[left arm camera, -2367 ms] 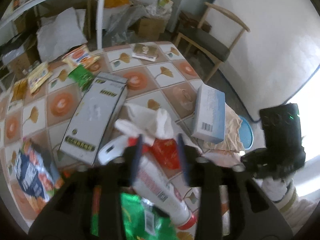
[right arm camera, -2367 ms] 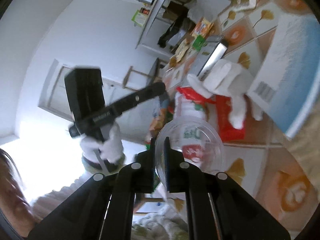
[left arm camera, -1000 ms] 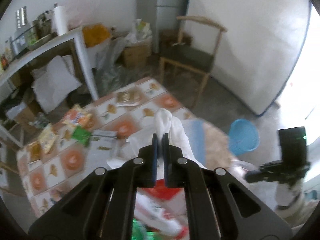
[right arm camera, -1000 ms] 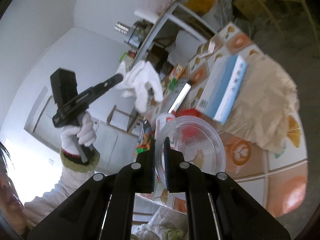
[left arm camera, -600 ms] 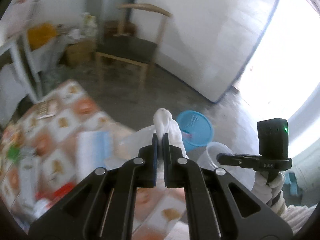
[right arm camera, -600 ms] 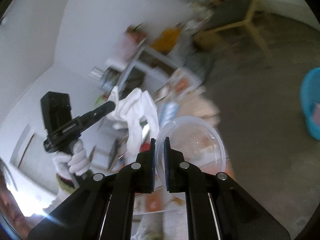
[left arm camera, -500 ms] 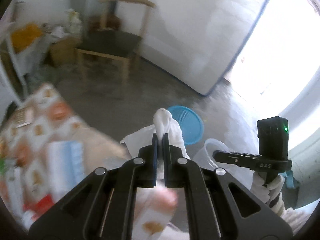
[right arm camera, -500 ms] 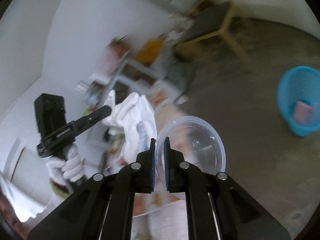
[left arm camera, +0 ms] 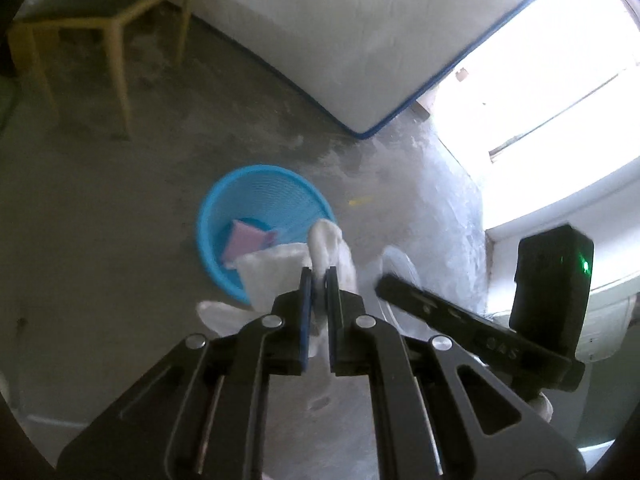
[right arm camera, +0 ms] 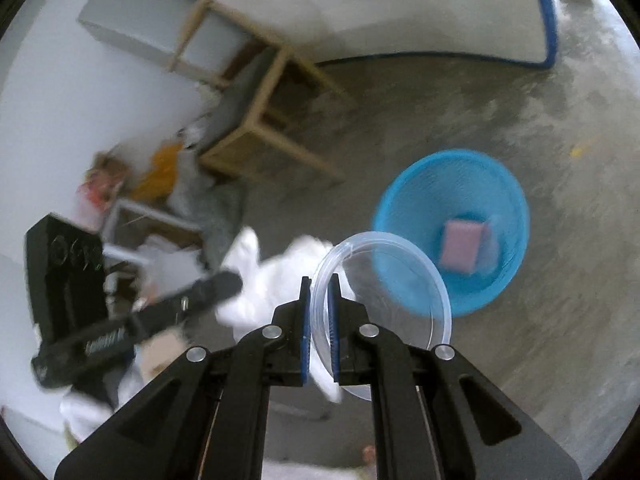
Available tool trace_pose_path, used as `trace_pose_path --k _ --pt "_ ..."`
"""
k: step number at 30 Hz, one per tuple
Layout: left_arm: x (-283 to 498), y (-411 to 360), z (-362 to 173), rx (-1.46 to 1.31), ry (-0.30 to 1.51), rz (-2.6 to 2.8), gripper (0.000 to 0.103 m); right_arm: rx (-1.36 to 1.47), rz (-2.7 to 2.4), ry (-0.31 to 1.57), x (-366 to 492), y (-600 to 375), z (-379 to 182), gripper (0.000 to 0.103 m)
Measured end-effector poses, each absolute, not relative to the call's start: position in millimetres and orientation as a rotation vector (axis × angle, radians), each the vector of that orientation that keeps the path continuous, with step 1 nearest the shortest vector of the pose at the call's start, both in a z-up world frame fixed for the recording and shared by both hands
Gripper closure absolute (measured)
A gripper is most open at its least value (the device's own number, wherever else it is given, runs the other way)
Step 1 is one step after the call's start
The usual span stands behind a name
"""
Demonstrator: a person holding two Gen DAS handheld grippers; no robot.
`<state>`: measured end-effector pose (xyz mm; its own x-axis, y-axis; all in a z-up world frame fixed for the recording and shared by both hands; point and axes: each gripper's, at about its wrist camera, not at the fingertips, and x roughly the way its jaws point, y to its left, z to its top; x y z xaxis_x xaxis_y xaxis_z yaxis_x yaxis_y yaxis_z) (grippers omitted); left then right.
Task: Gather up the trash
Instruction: 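Carry the cup and white bag over the blue wastebasket with both grippers, then open both grippers to drop the cup and white bag into the wastebasket, then move both grippers back over the table toward the red snack packet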
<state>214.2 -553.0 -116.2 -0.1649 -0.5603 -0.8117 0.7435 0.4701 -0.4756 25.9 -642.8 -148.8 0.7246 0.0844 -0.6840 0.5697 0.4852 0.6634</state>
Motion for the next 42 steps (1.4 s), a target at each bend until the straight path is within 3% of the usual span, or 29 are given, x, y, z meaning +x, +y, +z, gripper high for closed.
trace_pose_path --k 1,2,3,4,10,22,28,35,39,42 --pt "217.3 -564.1 -128.3 0.179 1.331 -1.163 0.076 1.034 -0.342 0.742 33.6 -656.9 -160.3 0.089" --pt "220.7 -572.5 -140.5 0.174 1.362 -1.134 0.052 1.040 -0.351 0.755 38.8 -665.1 -169.5 0.074" --pt "223.3 -576.1 -147.6 0.172 1.371 -1.094 0.045 1.043 -0.376 0.776 44.4 -672.7 -180.2 0.065" --pt "224.9 -577.6 -153.0 0.162 1.362 -1.068 0.045 1.038 -0.410 0.804 51.8 -679.8 -191.0 0.056" --pt "199.7 -566.9 -143.6 0.259 1.247 -1.150 0.043 1.002 -0.497 0.894 60.0 -692.3 -235.1 0.056" --pt "193.9 -487.8 -61.9 0.224 1.074 -1.178 0.043 1.003 -0.528 0.854 39.1 -684.1 -227.4 0.056" --pt "204.6 -392.8 -6.5 0.254 0.989 -1.100 0.039 0.956 -0.437 0.802 22.4 -647.2 -194.9 0.056" --pt "230.4 -213.5 58.9 0.307 0.869 -0.783 0.033 0.869 -0.275 0.795 0.0 -562.2 -140.4 0.050" --pt "253.7 -127.1 65.0 0.245 0.932 -0.598 0.033 0.847 -0.152 0.810 0.0 -505.8 -122.2 0.048" --pt "262.3 -88.1 41.1 0.224 1.054 -0.516 0.033 0.841 -0.058 0.819 9.4 -466.2 -112.6 0.047"
